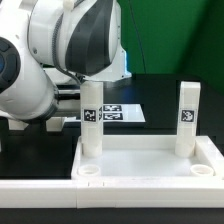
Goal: Assemble desk
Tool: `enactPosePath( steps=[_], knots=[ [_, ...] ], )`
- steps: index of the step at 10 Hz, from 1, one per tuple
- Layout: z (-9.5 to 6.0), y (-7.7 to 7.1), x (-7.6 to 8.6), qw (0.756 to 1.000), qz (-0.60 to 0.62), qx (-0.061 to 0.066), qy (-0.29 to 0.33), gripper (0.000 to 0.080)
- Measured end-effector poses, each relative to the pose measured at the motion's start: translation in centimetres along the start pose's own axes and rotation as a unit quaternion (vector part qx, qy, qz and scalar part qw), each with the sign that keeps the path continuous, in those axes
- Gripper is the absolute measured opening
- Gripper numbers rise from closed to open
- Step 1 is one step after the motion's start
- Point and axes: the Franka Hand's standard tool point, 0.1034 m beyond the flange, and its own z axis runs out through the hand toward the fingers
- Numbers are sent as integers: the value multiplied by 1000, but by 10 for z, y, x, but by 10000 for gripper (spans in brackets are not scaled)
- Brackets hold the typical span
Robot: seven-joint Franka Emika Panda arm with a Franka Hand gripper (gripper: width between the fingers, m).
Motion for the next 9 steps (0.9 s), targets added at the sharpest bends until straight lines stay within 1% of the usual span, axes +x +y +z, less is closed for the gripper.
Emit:
enactPosePath(
  steps=[1,4,5,6,7,8,9],
  knots=[
    [1,-2,1,1000,2,-1,-1,648],
    [6,-1,6,1000,0,-6,3,648],
    [6,-1,6,1000,0,-6,3,648],
    [6,-1,6,1000,0,-6,3,529],
    [6,-1,6,1000,0,-6,3,393],
    [6,0,6,1000,0,-5,3,393],
    [6,0,6,1000,0,-5,3,288]
  ],
)
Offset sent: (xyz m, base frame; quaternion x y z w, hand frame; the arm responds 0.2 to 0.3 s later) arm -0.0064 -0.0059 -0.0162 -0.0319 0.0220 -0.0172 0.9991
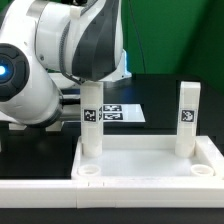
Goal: Assemble desk
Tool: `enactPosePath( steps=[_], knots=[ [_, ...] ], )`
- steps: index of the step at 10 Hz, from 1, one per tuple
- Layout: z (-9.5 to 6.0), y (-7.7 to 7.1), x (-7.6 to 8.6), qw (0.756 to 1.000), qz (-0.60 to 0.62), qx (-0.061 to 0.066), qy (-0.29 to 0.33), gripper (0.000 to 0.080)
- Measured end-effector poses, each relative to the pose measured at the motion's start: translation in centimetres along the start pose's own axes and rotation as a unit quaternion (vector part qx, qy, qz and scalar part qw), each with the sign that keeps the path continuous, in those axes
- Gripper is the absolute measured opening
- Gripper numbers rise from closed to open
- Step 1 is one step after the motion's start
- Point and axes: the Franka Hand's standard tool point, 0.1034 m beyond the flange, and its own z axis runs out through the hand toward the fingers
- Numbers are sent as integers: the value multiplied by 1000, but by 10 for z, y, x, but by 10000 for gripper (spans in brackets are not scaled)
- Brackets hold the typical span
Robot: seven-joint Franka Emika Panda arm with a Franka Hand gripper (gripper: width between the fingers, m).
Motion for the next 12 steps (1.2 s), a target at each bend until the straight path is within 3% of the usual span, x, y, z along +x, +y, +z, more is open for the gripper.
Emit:
enactPosePath(
  steps=[7,10,12],
  knots=[
    [-2,0,-4,1000,-7,2,-1,288],
    [-32,-5,-44,999,-27,16,16,290],
    [-60,-24,-81,998,-31,22,48,290]
  ],
)
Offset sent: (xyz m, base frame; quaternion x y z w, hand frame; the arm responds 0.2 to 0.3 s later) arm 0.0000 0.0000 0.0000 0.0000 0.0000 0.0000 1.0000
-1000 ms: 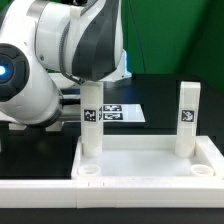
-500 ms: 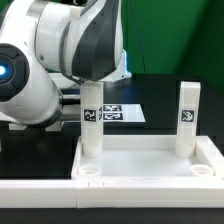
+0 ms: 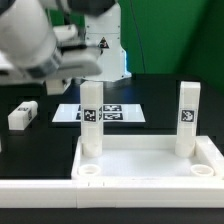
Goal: Assemble desk
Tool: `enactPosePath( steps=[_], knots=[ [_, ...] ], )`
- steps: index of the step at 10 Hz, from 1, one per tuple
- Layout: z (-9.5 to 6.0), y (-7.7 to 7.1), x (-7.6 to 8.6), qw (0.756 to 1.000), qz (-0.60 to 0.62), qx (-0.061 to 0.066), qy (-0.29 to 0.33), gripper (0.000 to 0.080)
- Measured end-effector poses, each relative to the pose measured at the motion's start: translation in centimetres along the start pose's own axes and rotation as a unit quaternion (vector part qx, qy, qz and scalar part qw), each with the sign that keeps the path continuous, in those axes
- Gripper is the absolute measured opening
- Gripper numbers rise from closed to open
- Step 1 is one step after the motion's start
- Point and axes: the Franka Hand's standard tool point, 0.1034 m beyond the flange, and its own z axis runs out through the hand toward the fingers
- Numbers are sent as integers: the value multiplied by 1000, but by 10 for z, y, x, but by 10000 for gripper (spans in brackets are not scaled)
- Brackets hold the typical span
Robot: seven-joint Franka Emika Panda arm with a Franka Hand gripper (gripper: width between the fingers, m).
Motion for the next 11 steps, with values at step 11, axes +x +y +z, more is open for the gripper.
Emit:
enactPosePath(
  steps=[11],
  knots=[
    [-117,-96,13,936,23,-36,349,290]
  ],
)
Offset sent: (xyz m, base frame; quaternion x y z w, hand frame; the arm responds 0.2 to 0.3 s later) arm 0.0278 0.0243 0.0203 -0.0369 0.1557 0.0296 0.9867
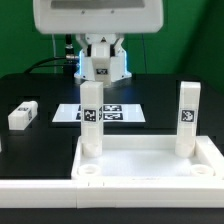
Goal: Assemble desk
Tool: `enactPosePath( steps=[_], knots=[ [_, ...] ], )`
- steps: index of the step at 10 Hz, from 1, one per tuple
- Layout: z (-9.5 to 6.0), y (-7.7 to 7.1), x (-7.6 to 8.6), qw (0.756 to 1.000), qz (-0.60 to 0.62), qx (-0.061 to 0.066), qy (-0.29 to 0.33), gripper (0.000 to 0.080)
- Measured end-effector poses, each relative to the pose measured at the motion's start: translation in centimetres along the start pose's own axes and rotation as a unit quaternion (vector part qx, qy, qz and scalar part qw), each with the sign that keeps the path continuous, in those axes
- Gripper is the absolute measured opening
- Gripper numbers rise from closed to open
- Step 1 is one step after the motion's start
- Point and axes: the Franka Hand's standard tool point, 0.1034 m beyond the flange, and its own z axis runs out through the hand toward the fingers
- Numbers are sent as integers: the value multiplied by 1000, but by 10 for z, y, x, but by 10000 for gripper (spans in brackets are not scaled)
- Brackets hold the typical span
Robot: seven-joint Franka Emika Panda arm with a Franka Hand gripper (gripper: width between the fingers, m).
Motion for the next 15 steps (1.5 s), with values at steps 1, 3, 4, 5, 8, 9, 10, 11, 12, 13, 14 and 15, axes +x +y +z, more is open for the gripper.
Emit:
enactPosePath(
  steps=[1,3,4,5,8,9,10,11,12,13,14,15],
  knots=[
    [-16,-3,16,1000,16,2,25,290],
    [-17,-15,36,995,31,2,98,290],
    [-15,-15,36,991,30,3,129,290],
    [-15,-15,36,988,30,4,153,290],
    [-18,-42,56,965,37,-3,261,290],
    [-14,-65,67,954,41,1,297,290],
    [-6,-86,70,950,36,3,311,290],
    [-2,-99,71,945,27,8,327,290],
    [-3,-101,72,933,28,19,359,290],
    [2,-102,70,931,31,22,363,290],
    [2,-101,70,933,30,20,359,290],
    [2,-101,70,933,33,21,358,290]
  ],
)
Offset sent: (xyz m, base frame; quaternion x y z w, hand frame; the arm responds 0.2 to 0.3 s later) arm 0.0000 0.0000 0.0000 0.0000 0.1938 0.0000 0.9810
